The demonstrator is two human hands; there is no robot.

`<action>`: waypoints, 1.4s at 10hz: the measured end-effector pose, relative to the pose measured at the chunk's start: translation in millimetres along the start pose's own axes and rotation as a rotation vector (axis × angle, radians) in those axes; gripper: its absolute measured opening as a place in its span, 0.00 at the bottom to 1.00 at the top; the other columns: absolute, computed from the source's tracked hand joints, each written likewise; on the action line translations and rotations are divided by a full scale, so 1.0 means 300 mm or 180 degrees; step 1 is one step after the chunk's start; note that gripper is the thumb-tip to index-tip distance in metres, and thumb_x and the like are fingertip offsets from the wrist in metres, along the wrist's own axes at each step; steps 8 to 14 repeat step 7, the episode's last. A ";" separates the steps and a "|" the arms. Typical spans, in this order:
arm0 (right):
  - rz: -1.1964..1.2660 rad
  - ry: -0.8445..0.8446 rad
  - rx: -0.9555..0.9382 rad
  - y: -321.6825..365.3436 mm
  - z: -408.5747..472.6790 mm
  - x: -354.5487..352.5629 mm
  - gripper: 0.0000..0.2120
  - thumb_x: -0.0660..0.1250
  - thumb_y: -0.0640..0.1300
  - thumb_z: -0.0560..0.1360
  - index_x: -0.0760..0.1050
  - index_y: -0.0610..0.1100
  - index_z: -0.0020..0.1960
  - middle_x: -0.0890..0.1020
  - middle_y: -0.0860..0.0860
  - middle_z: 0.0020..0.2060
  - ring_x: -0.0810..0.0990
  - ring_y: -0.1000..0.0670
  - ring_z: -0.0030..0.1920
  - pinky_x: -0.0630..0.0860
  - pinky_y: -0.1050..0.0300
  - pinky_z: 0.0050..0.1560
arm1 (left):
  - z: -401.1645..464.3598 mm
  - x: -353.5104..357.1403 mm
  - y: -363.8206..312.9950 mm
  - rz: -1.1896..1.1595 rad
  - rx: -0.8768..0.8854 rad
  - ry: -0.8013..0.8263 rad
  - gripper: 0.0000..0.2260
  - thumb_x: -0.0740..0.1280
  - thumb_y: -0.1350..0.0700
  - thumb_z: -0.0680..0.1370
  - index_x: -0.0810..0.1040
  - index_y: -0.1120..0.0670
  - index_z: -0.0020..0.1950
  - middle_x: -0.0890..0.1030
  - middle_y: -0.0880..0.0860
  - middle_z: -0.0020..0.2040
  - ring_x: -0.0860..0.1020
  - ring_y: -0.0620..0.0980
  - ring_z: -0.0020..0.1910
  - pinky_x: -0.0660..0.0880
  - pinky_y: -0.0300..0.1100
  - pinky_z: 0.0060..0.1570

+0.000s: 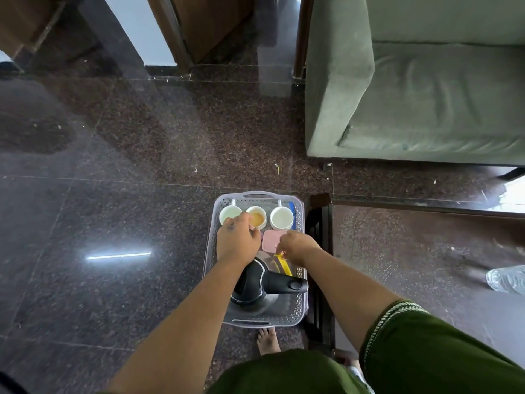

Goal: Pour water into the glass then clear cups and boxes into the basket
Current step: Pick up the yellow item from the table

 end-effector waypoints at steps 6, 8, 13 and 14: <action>0.0506 -0.0279 0.0596 -0.051 -0.143 -0.026 0.16 0.66 0.38 0.74 0.79 0.49 0.60 0.74 0.45 0.59 0.79 0.43 0.54 0.77 0.51 0.58 | -0.032 -0.012 -0.084 0.0328 0.0173 -0.0015 0.09 0.65 0.54 0.76 0.76 0.55 0.55 0.81 0.53 0.48 0.76 0.55 0.52 0.75 0.48 0.48; 0.0929 -0.0616 0.0762 -0.076 -0.171 -0.076 0.14 0.65 0.41 0.75 0.79 0.51 0.59 0.75 0.46 0.59 0.80 0.44 0.54 0.77 0.53 0.59 | -0.044 -0.015 -0.107 0.0469 0.0336 0.0015 0.11 0.64 0.53 0.77 0.75 0.56 0.57 0.80 0.55 0.51 0.74 0.57 0.55 0.72 0.49 0.51; 0.0929 -0.0616 0.0762 -0.076 -0.171 -0.076 0.14 0.65 0.41 0.75 0.79 0.51 0.59 0.75 0.46 0.59 0.80 0.44 0.54 0.77 0.53 0.59 | -0.044 -0.015 -0.107 0.0469 0.0336 0.0015 0.11 0.64 0.53 0.77 0.75 0.56 0.57 0.80 0.55 0.51 0.74 0.57 0.55 0.72 0.49 0.51; 0.0929 -0.0616 0.0762 -0.076 -0.171 -0.076 0.14 0.65 0.41 0.75 0.79 0.51 0.59 0.75 0.46 0.59 0.80 0.44 0.54 0.77 0.53 0.59 | -0.044 -0.015 -0.107 0.0469 0.0336 0.0015 0.11 0.64 0.53 0.77 0.75 0.56 0.57 0.80 0.55 0.51 0.74 0.57 0.55 0.72 0.49 0.51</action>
Point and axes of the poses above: each hand's wrist, its own z-axis towards the middle knuckle, its own x-axis out of the palm, y = z × x, the point moved 6 cm from there along z, towards the middle knuckle
